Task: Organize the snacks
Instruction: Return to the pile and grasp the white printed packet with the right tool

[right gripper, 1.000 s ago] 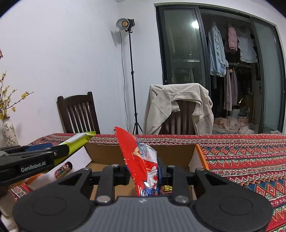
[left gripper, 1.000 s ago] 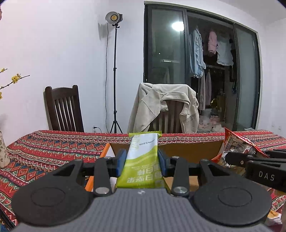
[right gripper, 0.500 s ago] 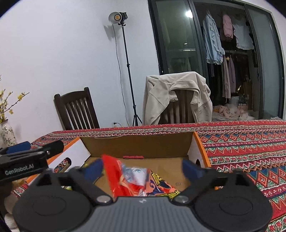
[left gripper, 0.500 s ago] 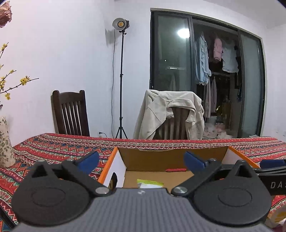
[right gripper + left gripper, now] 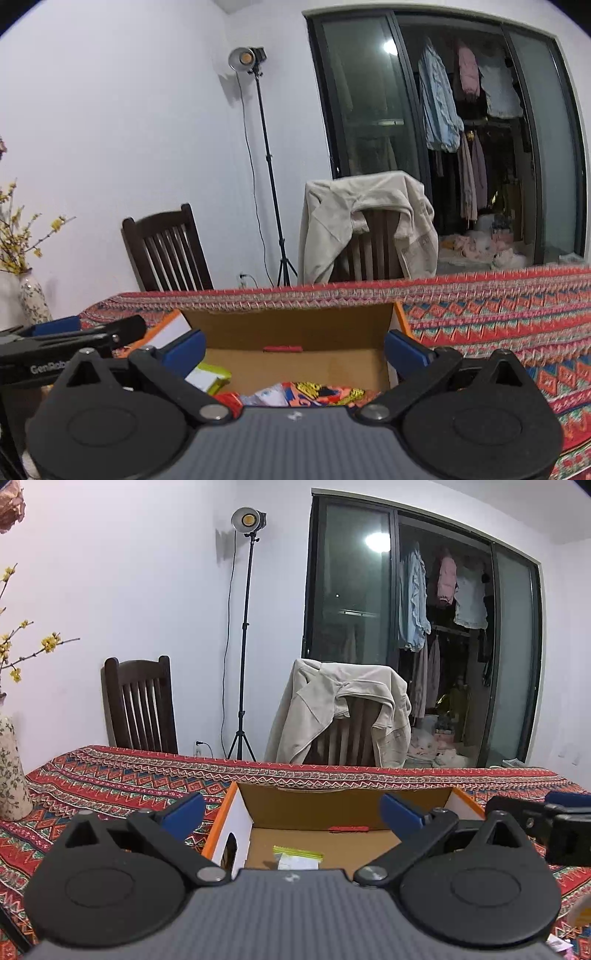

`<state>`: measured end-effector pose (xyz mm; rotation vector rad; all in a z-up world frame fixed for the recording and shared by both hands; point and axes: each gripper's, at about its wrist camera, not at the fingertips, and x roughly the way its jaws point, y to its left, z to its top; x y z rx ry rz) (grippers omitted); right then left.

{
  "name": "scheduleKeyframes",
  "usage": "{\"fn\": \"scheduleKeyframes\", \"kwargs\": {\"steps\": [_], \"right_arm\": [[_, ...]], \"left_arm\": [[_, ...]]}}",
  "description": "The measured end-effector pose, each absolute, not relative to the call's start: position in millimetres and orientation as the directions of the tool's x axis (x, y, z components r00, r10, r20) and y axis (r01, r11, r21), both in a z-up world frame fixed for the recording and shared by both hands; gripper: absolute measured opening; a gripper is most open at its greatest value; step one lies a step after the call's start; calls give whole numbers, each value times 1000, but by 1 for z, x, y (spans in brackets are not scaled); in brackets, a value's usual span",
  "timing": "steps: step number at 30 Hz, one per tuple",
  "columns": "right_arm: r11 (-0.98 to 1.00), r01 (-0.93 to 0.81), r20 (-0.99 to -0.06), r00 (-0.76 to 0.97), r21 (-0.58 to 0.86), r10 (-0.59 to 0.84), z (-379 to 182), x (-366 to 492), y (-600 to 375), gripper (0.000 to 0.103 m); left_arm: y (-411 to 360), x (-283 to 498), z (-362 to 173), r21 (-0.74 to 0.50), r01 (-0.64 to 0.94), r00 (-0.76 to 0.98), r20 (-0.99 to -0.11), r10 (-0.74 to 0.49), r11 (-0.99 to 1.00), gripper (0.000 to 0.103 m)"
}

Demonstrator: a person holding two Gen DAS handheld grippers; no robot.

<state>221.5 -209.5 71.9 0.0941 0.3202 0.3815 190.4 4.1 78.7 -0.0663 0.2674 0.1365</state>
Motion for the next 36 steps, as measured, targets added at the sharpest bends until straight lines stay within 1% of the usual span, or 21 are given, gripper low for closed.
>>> {"fn": "scheduleKeyframes", "kwargs": {"steps": [5,12,24,32,36], "right_arm": [[921,-370,-261,884,120,388,87,194,-214,103],[919,-384,-273,877,93,394,89,156,-225,103],[912,-396,-372,835,108,406,46,95,-241,103],[903,-402,-453,783,153,426,15,64,-252,103],[906,-402,-485,771,131,412,4,50,-254,103]], "left_arm": [[2,173,87,-37,-137,957,-264,123,990,103],[8,137,86,-48,-134,952,-285,115,990,103],[17,67,59,-58,-127,944,-315,103,990,103],[23,27,26,-87,-110,918,-391,68,990,103],[23,12,15,-78,-109,905,-420,66,991,103]]}}
